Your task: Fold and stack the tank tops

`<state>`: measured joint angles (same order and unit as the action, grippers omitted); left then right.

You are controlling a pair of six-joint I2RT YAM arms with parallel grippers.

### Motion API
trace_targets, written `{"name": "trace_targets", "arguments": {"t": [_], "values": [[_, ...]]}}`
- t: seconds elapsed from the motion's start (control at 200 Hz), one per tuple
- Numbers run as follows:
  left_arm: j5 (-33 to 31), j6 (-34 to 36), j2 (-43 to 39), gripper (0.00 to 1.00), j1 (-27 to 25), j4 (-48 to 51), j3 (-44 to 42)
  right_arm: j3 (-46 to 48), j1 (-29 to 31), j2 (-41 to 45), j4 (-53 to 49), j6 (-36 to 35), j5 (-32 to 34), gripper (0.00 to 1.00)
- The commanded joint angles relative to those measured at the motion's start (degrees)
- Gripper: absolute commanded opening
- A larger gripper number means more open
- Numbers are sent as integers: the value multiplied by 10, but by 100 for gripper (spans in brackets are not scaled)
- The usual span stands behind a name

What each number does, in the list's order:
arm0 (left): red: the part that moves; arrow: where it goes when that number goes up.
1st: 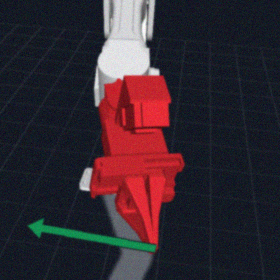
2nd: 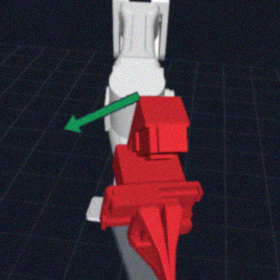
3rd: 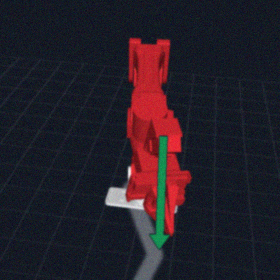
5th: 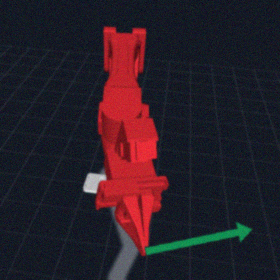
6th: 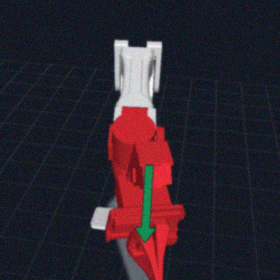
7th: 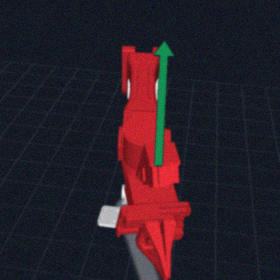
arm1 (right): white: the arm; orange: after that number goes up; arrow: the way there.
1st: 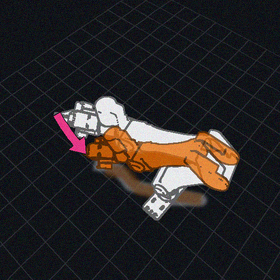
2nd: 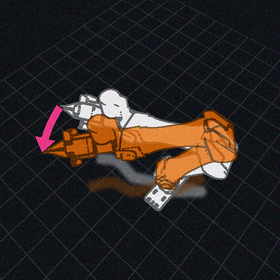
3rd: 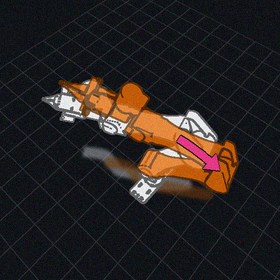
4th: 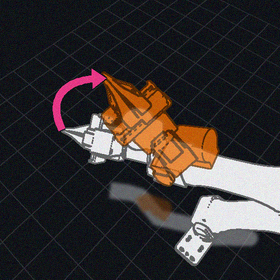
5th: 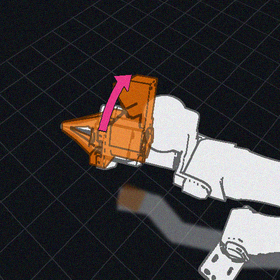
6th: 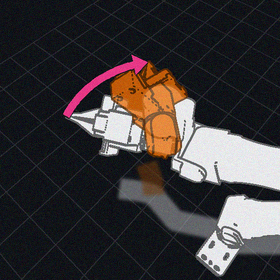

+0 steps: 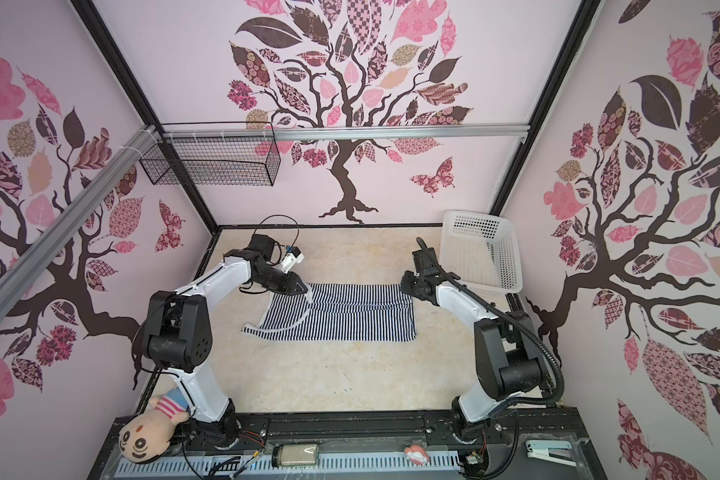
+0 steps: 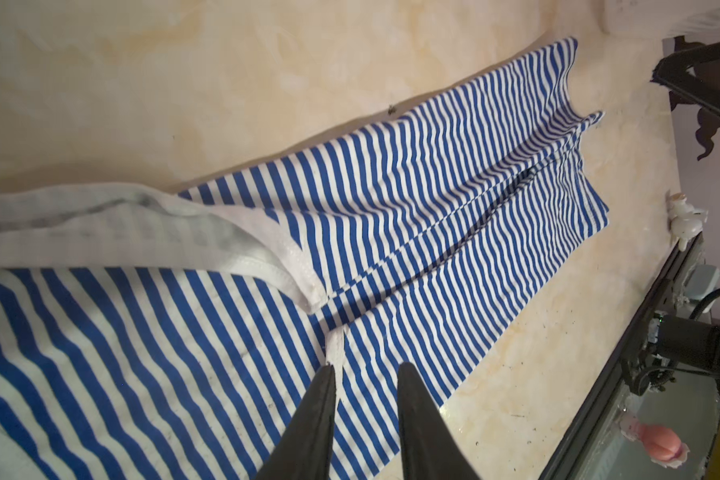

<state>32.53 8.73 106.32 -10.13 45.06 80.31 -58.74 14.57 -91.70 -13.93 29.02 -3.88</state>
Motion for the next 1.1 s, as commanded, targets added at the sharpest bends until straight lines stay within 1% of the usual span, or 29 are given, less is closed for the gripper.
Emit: {"name": "trace_targets", "arguments": {"t": [0.0,0.17,0.29,0.505,0.665,0.806,0.886,0.956,1.016,1.091], "values": [[4,-14,46,31,-17,-7,24,-13,15,-31,4,23,-20,33],[-7,-17,89,32,-22,-25,38,-22,31,-74,19,35,-33,32],[-20,-6,98,33,-22,-20,25,-2,37,-73,23,36,-33,32],[-37,28,67,33,-24,-8,-47,52,38,-32,23,36,-4,32],[-66,45,28,35,-17,-20,-81,51,39,-53,12,29,8,32],[-48,32,8,38,10,-12,-47,53,39,-65,19,29,11,32],[-53,23,14,40,28,-9,-13,51,39,-65,20,29,11,32],[-64,16,30,42,47,-13,18,46,39,-65,17,29,10,32],[-65,9,53,45,67,-11,47,43,39,-63,16,28,10,32],[-58,2,87,46,92,5,89,40,39,-62,15,29,10,32]]}}
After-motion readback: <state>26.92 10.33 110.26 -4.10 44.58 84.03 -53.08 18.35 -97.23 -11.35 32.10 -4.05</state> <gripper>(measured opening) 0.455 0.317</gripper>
